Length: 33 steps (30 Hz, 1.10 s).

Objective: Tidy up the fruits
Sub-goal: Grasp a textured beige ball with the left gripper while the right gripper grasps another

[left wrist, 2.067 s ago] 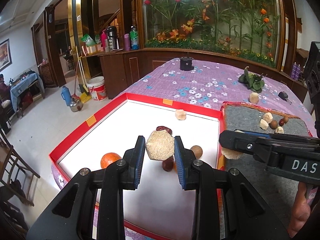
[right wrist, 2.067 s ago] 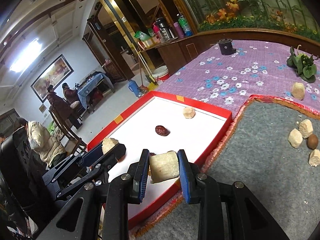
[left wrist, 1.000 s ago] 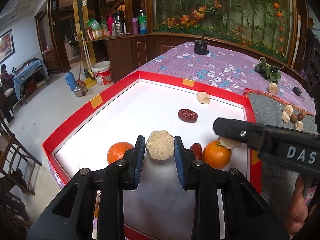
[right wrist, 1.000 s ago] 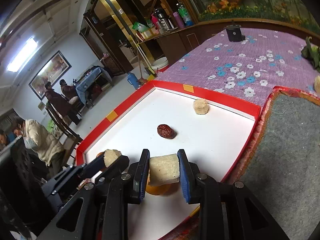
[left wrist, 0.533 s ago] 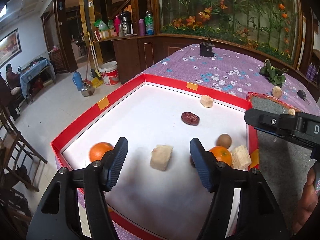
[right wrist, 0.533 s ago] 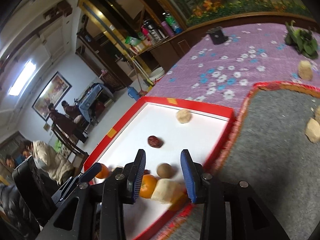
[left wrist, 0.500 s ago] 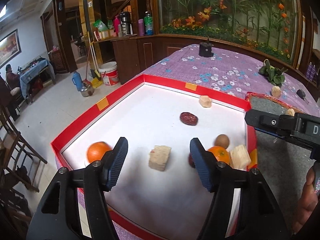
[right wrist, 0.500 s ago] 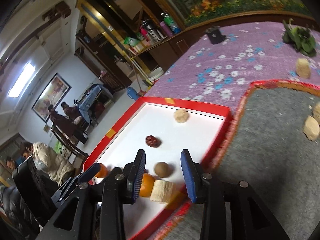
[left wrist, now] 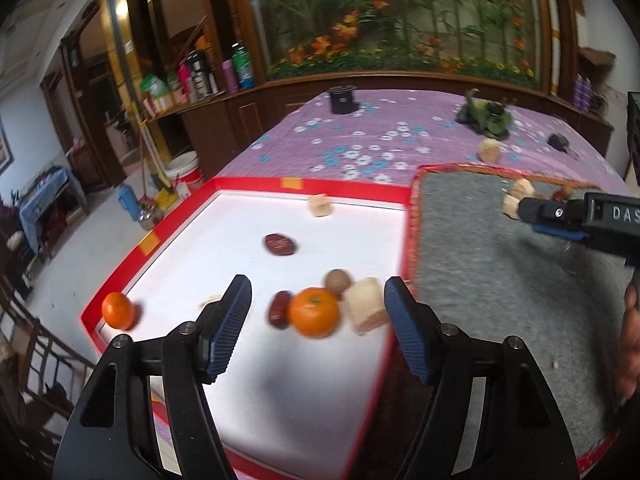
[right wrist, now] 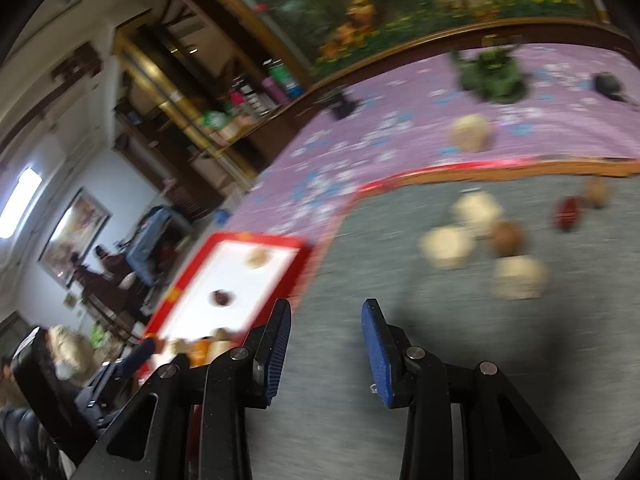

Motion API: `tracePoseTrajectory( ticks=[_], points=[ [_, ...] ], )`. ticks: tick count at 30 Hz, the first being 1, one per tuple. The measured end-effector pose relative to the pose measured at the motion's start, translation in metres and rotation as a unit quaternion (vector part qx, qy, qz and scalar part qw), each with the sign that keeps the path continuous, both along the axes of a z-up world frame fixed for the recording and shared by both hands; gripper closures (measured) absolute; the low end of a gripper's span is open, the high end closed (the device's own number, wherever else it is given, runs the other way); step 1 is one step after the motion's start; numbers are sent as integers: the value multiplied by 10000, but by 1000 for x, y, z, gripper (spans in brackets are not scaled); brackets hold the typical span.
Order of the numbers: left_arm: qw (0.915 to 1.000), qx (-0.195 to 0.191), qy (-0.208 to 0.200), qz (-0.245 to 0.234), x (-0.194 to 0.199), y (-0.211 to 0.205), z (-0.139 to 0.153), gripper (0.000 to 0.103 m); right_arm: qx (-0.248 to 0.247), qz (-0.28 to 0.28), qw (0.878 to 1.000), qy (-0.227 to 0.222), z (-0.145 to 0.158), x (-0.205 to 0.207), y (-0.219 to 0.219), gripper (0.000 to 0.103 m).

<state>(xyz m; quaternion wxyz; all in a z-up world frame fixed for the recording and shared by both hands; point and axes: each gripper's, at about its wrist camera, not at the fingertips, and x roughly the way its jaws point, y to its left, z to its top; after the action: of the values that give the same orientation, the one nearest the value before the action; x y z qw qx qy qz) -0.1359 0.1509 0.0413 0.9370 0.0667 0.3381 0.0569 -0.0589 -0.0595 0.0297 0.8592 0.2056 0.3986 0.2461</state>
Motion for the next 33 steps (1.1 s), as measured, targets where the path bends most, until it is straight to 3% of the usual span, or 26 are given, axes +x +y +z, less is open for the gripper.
tracePoseTrajectory(
  ticks=[7, 14, 17, 22, 26, 29, 33],
  points=[
    [9987, 127, -6, -491, 16, -38, 12, 33, -756, -585, 9952, 197, -9, 9, -60, 67],
    [9974, 304, 161, -641, 36, -65, 14, 33, -1777, -445, 9831, 46, -21, 34, -41, 67],
    [9968, 356, 276, -663, 48, -74, 10, 33, -1903, -416, 9808, -103, -23, 34, -42, 74],
    [9959, 315, 342, -775, 72, -97, 4, 33, -1528, -398, 9874, -24, -21, 40, -61, 77],
    [9943, 311, 432, -922, 91, -118, -2, 33, -685, -733, 9949, 136, -10, 42, -95, 77],
    [9922, 359, 562, -1048, 109, -136, -11, 33, -265, -1110, 9930, 307, -8, 44, -121, 77],
    [9888, 530, 726, -1195, 123, -155, -24, 33, 433, -1373, 9853, 923, -23, 49, -149, 77]
  ],
)
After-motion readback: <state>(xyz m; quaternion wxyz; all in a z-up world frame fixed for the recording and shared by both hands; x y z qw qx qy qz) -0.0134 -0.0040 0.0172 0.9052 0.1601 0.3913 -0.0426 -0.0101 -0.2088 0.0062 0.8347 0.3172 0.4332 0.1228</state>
